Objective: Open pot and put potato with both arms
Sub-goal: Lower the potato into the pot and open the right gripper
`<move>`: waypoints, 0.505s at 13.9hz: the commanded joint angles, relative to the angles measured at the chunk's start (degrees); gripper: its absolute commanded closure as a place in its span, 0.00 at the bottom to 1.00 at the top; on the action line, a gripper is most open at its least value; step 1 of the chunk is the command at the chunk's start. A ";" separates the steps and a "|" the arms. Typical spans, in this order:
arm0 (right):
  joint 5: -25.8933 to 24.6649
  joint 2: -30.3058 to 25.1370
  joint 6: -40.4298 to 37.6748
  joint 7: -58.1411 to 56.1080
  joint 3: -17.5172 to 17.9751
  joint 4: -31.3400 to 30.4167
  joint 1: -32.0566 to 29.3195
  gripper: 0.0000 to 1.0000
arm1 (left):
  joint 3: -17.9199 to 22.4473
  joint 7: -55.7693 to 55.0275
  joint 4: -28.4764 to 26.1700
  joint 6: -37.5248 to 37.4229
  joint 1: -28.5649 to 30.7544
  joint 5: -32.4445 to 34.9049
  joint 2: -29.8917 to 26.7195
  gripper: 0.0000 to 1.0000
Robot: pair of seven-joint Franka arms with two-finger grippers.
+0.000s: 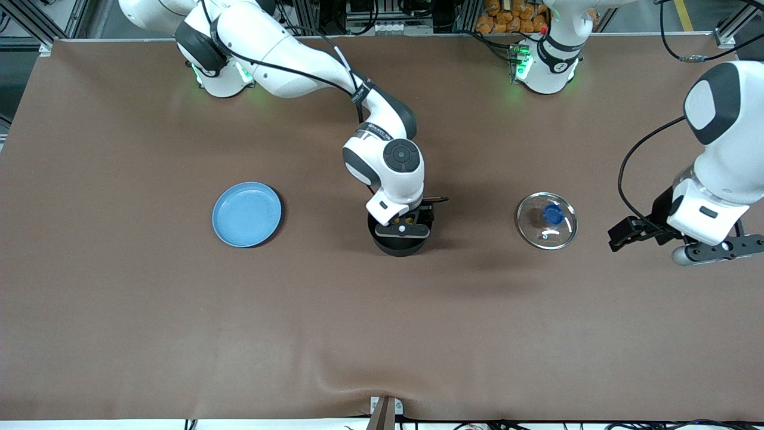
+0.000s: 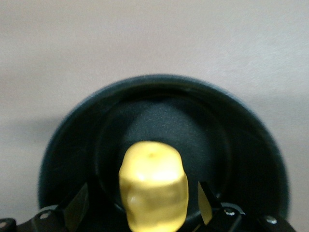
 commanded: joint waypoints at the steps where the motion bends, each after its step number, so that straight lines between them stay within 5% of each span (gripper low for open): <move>1: -0.85 -3.54 -5.76 1.49 0.75 2.54 -0.58 0.00 | -0.72 -0.02 0.36 -5.38 0.33 -2.07 -2.00 0.00; 4: 3.01 -7.41 -8.66 1.49 0.40 3.85 -2.33 0.00 | -0.72 0.16 7.81 -15.30 0.16 -4.45 -3.41 0.00; 7: 3.37 -11.89 -15.17 0.70 0.57 5.88 -7.50 0.00 | -0.63 0.86 8.98 -17.97 0.25 -4.45 -7.36 0.00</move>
